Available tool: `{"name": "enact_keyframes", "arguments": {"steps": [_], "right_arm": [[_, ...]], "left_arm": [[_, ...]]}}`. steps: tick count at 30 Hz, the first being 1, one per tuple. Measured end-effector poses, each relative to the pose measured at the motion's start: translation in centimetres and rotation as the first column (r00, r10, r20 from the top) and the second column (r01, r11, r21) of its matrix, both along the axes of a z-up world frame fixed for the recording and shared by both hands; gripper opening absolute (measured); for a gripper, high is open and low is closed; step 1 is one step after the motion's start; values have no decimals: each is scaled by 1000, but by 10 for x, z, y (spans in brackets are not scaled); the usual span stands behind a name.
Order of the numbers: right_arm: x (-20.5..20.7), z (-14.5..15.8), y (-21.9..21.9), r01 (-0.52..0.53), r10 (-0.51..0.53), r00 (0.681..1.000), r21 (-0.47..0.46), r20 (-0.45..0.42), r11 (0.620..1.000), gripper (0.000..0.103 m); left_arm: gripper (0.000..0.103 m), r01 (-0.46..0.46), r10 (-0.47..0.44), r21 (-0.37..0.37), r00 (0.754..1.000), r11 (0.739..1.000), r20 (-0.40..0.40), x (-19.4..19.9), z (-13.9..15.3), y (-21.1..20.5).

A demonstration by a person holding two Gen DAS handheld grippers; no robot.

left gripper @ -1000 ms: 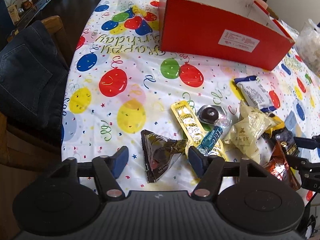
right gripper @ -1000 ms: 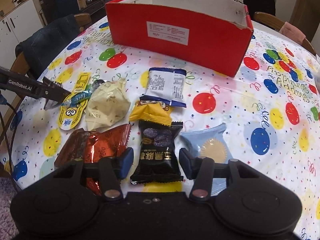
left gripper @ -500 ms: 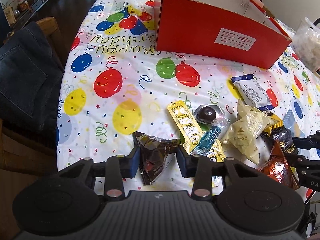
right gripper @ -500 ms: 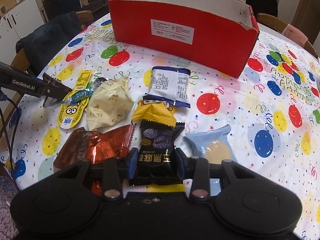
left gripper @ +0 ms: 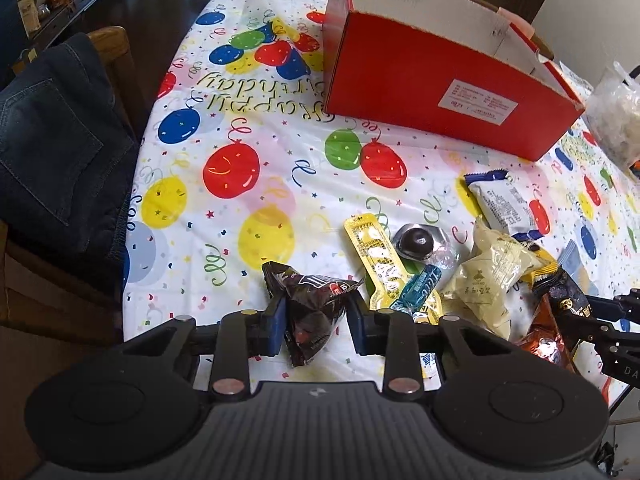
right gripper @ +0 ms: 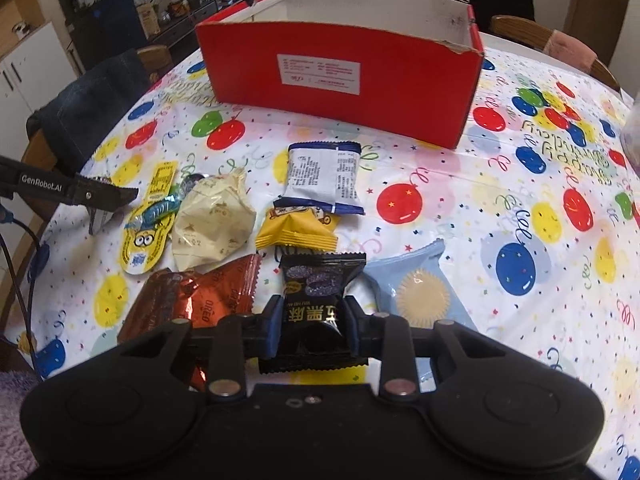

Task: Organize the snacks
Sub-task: 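Carry both packets into the red box and open both tools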

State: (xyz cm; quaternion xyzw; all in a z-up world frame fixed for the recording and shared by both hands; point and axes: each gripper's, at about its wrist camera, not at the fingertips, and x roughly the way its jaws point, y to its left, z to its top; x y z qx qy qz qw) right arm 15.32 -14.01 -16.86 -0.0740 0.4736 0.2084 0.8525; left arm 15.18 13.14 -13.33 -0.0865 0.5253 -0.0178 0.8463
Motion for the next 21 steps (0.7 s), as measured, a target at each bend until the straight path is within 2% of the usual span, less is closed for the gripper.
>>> {"name": "enact_keyframes", "arguments": {"steps": [11, 21], "right_arm": [[-11, 28, -4, 32, -33, 998, 31, 58, 999, 29], [-13, 75, -3, 48, -59, 986, 72, 154, 996, 29]], "left_arm": [[31, -8, 9, -21, 998, 1000, 64, -10, 30, 7], [31, 45, -41, -26, 990, 999, 138, -10, 71, -5]]}}
